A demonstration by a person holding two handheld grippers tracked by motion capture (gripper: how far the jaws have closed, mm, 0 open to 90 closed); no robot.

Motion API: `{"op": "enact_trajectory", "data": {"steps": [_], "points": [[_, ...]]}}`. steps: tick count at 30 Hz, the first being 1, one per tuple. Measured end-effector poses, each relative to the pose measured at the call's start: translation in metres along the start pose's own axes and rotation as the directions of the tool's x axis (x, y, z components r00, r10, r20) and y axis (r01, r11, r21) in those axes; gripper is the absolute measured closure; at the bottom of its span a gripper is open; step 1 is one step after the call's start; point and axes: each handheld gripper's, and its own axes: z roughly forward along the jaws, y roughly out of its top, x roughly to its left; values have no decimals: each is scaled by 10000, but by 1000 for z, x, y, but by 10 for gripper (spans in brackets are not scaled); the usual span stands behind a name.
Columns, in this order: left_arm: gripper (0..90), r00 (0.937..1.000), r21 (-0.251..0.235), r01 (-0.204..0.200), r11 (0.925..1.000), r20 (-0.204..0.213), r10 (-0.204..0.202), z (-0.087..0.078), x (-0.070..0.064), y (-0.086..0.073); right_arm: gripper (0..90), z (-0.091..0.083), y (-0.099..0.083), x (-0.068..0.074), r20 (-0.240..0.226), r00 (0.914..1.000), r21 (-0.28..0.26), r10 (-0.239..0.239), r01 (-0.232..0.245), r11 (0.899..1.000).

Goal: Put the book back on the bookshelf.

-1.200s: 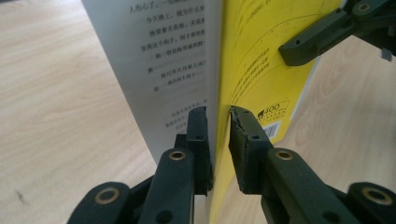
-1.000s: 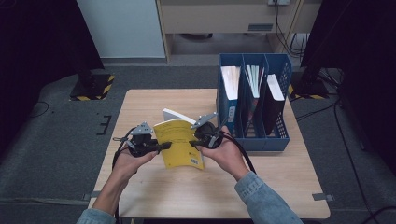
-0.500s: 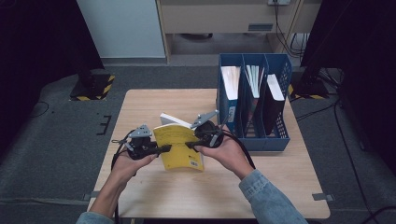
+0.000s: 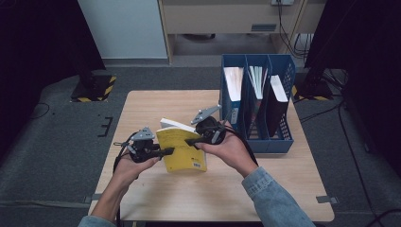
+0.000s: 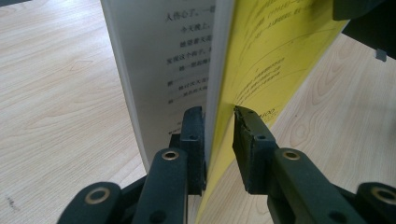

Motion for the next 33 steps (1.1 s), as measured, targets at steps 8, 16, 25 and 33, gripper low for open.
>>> {"op": "enact_trajectory", "data": {"steps": [8,16,25,33], "points": [[737,10000,-6,36,10000,41,-36,-1,1,-1,614,3,5,1,-210,9995,229,-227,232,9995],[736,9999,-39,66,10000,106,-65,-1,1,-1,617,6,7,-2,-363,9991,404,-236,251,9989],[723,9999,-78,103,9999,118,-102,0,1,-2,641,11,8,-1,-423,9988,548,-266,289,9981],[619,9992,-248,170,9995,-364,-179,-1,0,-5,727,13,7,-4,-440,9989,490,-138,160,9987]]}}
